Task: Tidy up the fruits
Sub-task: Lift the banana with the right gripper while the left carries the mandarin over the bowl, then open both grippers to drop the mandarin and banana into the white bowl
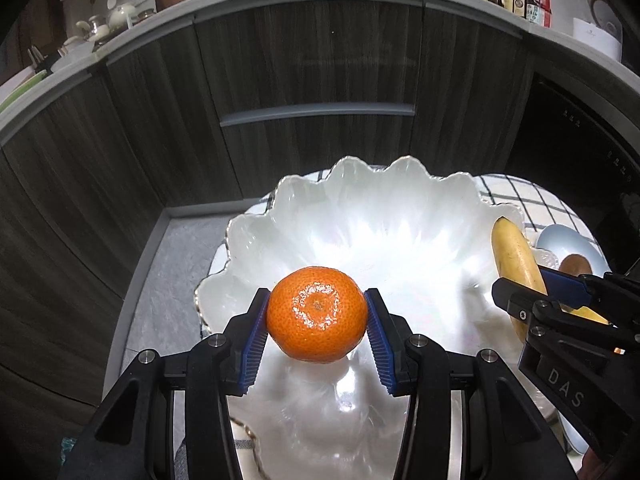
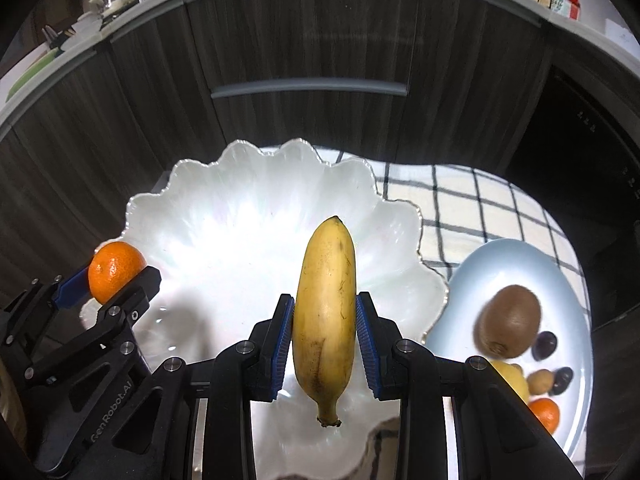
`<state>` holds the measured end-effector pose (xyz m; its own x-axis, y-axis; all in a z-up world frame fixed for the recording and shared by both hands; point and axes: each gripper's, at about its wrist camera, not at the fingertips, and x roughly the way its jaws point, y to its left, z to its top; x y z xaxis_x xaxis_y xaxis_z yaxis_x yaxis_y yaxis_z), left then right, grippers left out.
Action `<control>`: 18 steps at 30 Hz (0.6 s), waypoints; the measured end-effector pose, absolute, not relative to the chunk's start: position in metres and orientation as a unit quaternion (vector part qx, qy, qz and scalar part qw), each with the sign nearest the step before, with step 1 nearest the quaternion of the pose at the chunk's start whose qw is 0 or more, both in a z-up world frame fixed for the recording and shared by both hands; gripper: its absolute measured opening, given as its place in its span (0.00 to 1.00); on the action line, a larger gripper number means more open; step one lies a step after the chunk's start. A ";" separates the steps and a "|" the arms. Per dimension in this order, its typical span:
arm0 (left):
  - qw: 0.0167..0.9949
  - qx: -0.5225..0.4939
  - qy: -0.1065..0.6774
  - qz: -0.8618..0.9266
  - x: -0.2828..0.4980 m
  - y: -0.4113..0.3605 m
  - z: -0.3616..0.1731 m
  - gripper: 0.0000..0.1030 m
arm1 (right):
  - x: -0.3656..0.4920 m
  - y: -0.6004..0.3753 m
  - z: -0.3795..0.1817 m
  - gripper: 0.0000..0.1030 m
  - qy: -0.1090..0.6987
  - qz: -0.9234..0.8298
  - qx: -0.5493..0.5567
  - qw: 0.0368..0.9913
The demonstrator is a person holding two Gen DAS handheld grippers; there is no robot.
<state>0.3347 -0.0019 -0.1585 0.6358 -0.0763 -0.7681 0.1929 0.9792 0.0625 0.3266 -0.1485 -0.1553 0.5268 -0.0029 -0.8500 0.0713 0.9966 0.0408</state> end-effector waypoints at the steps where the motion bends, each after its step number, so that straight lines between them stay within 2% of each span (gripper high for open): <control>1: 0.900 0.069 0.423 -0.076 0.337 -0.002 -0.161 0.45 | 0.328 -0.149 -0.158 0.31 0.489 -0.022 0.036 0.872; 8: 0.894 0.071 0.436 -0.071 0.340 -0.001 -0.170 0.45 | 0.333 -0.149 -0.163 0.33 0.489 -0.030 0.027 0.871; 9: 0.895 0.074 0.434 -0.068 0.340 -0.001 -0.169 0.49 | 0.333 -0.149 -0.162 0.35 0.486 -0.032 0.022 0.873; 10: 0.897 0.079 0.429 -0.062 0.339 -0.001 -0.168 0.53 | 0.332 -0.148 -0.160 0.41 0.483 -0.034 0.018 0.875; 11: 0.900 0.083 0.424 -0.057 0.336 -0.001 -0.165 0.63 | 0.332 -0.149 -0.157 0.45 0.480 -0.040 0.013 0.876; 13: 0.906 0.088 0.411 -0.047 0.333 0.000 -0.159 0.68 | 0.328 -0.150 -0.153 0.60 0.472 -0.049 0.011 0.880; 18: 0.915 0.094 0.391 -0.029 0.327 0.004 -0.142 0.82 | 0.320 -0.156 -0.136 0.72 0.449 -0.078 0.001 0.890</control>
